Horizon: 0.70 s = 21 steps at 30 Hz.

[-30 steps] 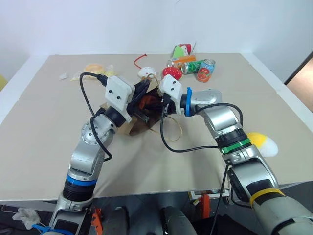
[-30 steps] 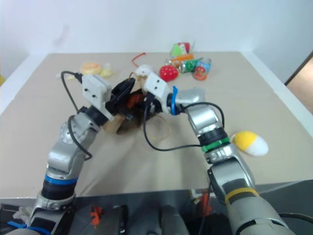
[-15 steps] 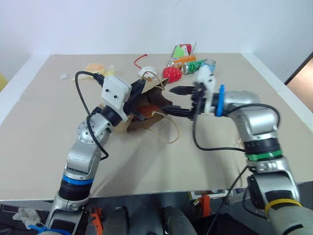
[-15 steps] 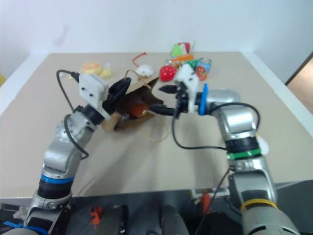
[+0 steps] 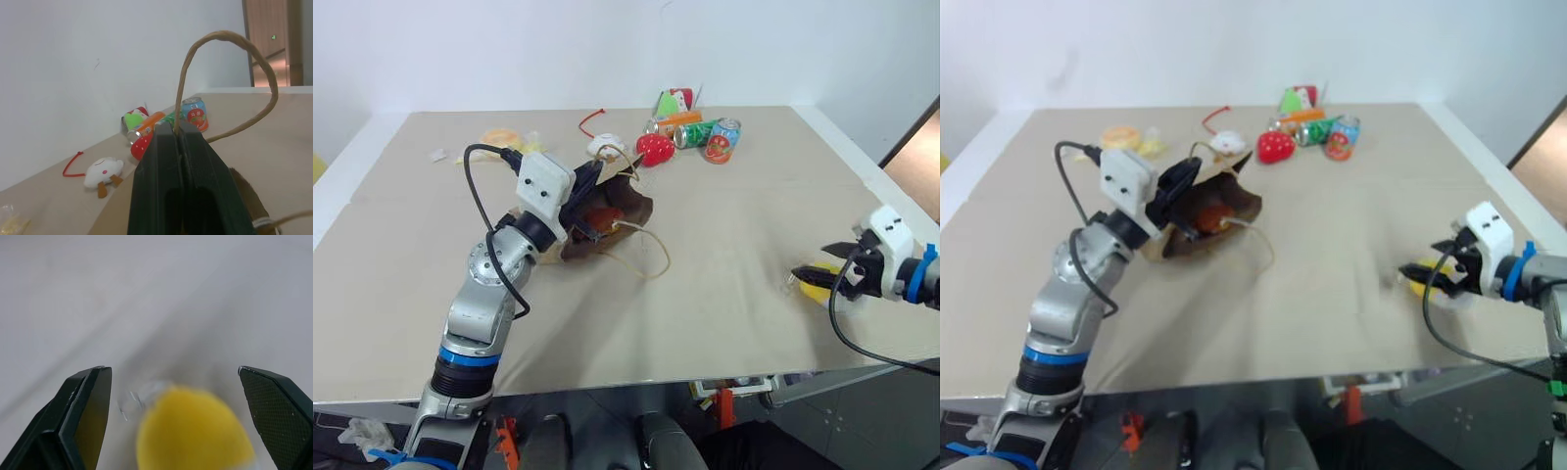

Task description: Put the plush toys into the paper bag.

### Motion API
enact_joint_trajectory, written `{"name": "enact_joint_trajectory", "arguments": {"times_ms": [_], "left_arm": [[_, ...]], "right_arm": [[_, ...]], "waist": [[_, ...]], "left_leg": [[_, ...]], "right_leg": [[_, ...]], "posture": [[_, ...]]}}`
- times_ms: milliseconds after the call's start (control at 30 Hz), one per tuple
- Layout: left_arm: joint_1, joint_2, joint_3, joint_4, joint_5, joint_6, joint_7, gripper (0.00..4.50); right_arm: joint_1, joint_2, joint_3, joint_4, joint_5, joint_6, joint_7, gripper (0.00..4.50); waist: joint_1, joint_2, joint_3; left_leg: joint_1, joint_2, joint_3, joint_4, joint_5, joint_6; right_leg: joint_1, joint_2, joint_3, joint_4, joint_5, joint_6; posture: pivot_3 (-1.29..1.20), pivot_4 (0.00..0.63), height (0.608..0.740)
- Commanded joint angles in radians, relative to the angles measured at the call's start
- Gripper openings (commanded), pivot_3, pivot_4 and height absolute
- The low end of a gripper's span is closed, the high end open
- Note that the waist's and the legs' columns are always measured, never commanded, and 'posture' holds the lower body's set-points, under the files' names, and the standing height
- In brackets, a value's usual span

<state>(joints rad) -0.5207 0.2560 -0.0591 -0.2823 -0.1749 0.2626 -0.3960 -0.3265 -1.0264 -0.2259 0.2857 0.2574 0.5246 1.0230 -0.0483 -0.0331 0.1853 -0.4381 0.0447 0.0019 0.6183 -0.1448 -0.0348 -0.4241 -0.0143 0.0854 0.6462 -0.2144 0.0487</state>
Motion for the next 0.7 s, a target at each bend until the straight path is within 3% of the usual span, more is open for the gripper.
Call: {"name": "enact_joint_trajectory", "arguments": {"times_ms": [33,133,233,400,500,700], "left_arm": [[-0.009,-0.001,0.003,-0.013,0.005,-0.021,0.002,0.00],[-0.013,-0.001,0.004,-0.012,0.003,-0.019,-0.001,0.00],[-0.015,0.000,0.004,-0.010,0.004,-0.018,-0.003,0.00],[-0.020,0.000,0.004,-0.009,0.004,-0.017,-0.003,0.00],[-0.022,0.000,0.005,-0.008,0.004,-0.017,-0.002,0.00],[-0.034,-0.004,0.013,-0.001,0.002,-0.011,0.008,0.00]], "right_arm": [[0.022,-0.030,-0.026,0.043,-0.037,-0.048,-0.036,4.46],[0.019,-0.014,-0.020,0.083,-0.040,-0.048,-0.053,4.46],[0.002,-0.003,-0.001,0.117,-0.059,-0.074,-0.076,3.75],[-0.031,0.009,0.019,0.142,-0.067,-0.101,-0.082,1.43],[-0.050,0.009,0.035,0.138,-0.080,-0.137,-0.078,0.32],[-0.177,0.048,0.079,-0.150,0.066,0.030,0.029,0.23]], "waist": [[0.000,0.000,0.000],[0.000,0.000,0.000],[0.000,0.000,0.000],[0.000,0.000,0.000],[0.000,0.000,0.000],[-0.006,0.001,0.000]], "left_leg": [[0.000,0.000,0.000,0.001,0.000,0.000],[0.000,-0.001,0.001,0.001,0.000,0.000],[0.000,-0.001,0.001,0.002,0.000,0.000],[0.000,-0.001,0.001,0.002,0.000,0.000],[0.000,-0.001,0.001,0.002,0.000,0.000],[0.000,-0.001,0.001,0.001,0.000,0.000]], "right_leg": [[0.000,0.000,0.000,0.000,0.000,0.000],[0.000,0.000,0.002,0.000,0.001,0.001],[0.000,0.000,0.003,0.000,0.001,0.002],[0.001,0.000,0.003,0.000,0.001,0.002],[0.001,0.000,0.003,0.000,0.001,0.002],[0.000,0.001,0.004,0.000,0.001,0.002]], "posture": [[0.00,0.150,0.740],[0.00,0.150,0.740],[0.00,0.150,0.740],[0.00,0.150,0.740],[0.00,0.150,0.740],[0.00,0.150,0.740]]}}
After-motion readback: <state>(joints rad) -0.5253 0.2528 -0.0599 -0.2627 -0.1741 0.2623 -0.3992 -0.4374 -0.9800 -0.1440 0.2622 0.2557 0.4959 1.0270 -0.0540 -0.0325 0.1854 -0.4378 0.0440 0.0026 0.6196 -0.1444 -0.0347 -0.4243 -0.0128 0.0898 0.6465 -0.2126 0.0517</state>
